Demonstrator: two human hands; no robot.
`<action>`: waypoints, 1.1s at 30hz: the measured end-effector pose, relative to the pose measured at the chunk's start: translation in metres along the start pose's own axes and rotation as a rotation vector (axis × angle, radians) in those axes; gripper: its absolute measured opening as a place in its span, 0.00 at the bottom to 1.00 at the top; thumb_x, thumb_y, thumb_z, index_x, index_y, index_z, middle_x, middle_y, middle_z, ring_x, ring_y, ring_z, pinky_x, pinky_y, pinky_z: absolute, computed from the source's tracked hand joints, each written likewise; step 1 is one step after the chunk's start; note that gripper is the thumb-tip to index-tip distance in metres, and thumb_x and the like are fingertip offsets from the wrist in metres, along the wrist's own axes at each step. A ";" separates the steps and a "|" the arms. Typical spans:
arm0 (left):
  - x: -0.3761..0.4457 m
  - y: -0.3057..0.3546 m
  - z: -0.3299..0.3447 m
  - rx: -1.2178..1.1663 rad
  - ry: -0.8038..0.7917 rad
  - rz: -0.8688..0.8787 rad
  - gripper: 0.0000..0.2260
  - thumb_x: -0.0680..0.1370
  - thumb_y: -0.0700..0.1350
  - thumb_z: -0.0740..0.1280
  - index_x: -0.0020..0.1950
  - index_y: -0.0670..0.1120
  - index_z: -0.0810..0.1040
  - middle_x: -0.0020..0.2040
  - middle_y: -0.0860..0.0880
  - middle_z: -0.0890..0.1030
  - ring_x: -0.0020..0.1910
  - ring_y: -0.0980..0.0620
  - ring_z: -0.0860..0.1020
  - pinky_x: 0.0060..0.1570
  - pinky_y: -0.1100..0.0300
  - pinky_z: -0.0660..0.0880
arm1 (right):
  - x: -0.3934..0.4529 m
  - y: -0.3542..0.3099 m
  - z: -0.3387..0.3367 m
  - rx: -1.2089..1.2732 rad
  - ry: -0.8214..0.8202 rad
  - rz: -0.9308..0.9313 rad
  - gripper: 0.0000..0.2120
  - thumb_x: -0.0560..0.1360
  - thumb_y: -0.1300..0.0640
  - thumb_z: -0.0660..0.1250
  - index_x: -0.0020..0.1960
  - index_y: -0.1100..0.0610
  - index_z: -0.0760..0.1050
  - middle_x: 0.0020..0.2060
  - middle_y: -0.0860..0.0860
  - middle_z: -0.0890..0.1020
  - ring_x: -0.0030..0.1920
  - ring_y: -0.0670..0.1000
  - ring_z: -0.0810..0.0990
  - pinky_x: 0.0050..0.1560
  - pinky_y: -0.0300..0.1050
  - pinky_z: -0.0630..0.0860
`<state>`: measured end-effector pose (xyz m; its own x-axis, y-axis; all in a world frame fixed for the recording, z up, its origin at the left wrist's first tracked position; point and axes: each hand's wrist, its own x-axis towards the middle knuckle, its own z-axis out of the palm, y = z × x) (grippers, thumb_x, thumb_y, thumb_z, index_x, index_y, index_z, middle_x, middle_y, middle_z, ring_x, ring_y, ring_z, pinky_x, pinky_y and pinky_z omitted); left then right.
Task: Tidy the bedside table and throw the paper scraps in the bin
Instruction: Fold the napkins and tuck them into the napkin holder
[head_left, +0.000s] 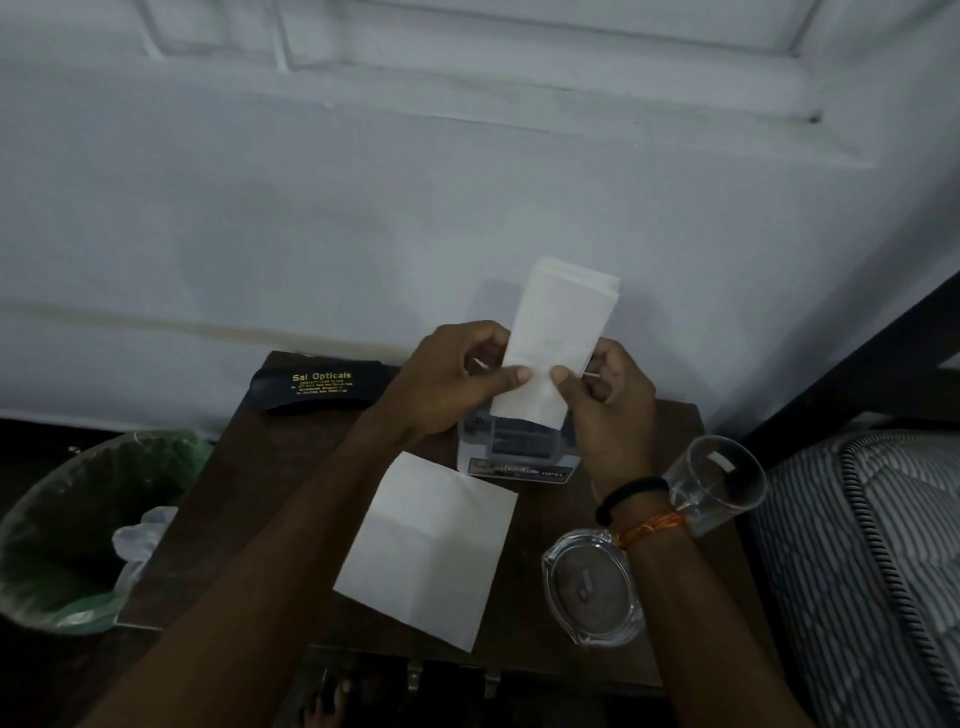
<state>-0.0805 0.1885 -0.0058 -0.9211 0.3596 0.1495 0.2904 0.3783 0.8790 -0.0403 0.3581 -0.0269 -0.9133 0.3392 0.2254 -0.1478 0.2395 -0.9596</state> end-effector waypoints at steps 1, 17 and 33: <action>0.001 -0.002 0.000 0.007 0.051 0.000 0.09 0.75 0.49 0.72 0.53 0.47 0.81 0.50 0.53 0.85 0.49 0.54 0.82 0.49 0.55 0.80 | 0.000 0.000 0.002 -0.010 -0.013 -0.008 0.09 0.75 0.64 0.70 0.54 0.55 0.76 0.48 0.45 0.84 0.48 0.44 0.84 0.48 0.45 0.82; -0.005 -0.016 0.008 -0.108 0.307 0.166 0.10 0.79 0.43 0.68 0.52 0.47 0.66 0.47 0.50 0.79 0.48 0.52 0.81 0.45 0.59 0.82 | -0.001 0.002 0.000 -0.360 -0.123 -0.190 0.11 0.75 0.64 0.69 0.50 0.55 0.68 0.42 0.47 0.79 0.44 0.44 0.80 0.42 0.35 0.76; 0.006 -0.029 0.009 0.100 0.066 0.342 0.22 0.75 0.36 0.70 0.69 0.44 0.73 0.66 0.47 0.75 0.62 0.52 0.75 0.52 0.71 0.78 | 0.017 0.008 -0.011 -0.427 -0.190 -0.307 0.14 0.72 0.64 0.73 0.53 0.49 0.79 0.51 0.44 0.82 0.44 0.46 0.83 0.48 0.41 0.81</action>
<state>-0.0922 0.1878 -0.0347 -0.7800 0.4249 0.4594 0.6057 0.3285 0.7247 -0.0531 0.3759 -0.0287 -0.9107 0.0354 0.4116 -0.2873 0.6618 -0.6925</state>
